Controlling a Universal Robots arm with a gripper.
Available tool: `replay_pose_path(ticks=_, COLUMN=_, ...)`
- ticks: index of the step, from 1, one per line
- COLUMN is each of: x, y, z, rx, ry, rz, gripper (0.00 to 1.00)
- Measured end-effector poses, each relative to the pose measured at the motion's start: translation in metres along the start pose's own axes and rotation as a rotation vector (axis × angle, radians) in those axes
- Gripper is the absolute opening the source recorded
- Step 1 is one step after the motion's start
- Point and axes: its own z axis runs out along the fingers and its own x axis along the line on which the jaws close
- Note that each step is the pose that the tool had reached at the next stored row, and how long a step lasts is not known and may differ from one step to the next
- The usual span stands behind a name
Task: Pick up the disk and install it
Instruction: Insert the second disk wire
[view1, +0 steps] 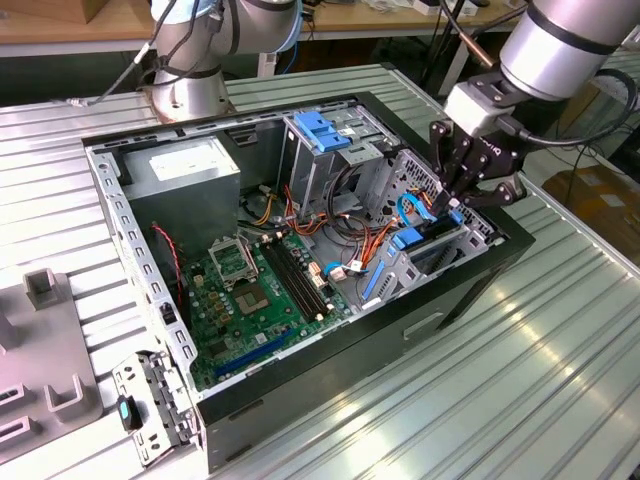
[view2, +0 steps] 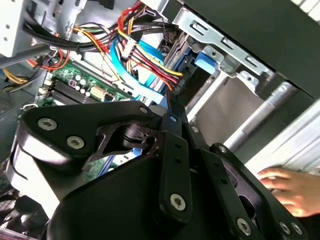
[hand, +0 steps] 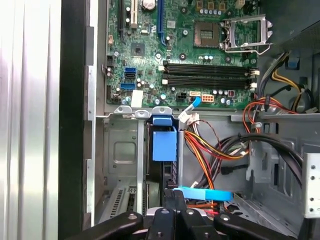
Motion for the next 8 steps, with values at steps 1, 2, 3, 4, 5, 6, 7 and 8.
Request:
replay_pose_path(ticks=1, x=0.0000, y=0.0000, z=0.0001, rx=0.0001, ry=-0.0003, rz=0.000, gripper=0.11)
replay_pose_path(ticks=2, x=0.0000, y=0.0000, z=0.0000, rx=0.0000, ry=-0.0002, rz=0.000, gripper=0.11)
replay_pose_path(ticks=3, x=0.0000, y=0.0000, z=-0.0001, rx=0.0000, ry=-0.0001, rz=0.000, gripper=0.11)
replay_pose_path(ticks=4, x=0.0000, y=0.0000, z=-0.0001, rx=0.0000, ry=-0.0001, rz=0.000, gripper=0.11)
replay_pose_path(ticks=5, x=0.0000, y=0.0000, z=-0.0003, rx=0.0000, ry=-0.0001, rz=0.000, gripper=0.11)
replay_pose_path(ticks=6, x=0.0000, y=0.0000, z=-0.0005, rx=0.0000, ry=-0.0001, rz=0.000, gripper=0.11)
replay_pose_path(ticks=7, x=0.0000, y=0.0000, z=-0.0005, rx=0.0000, ry=-0.0001, rz=0.000, gripper=0.11)
replay_pose_path(ticks=8, x=0.0000, y=0.0000, z=-0.0005, rx=0.0000, ry=-0.0002, rz=0.000, gripper=0.11)
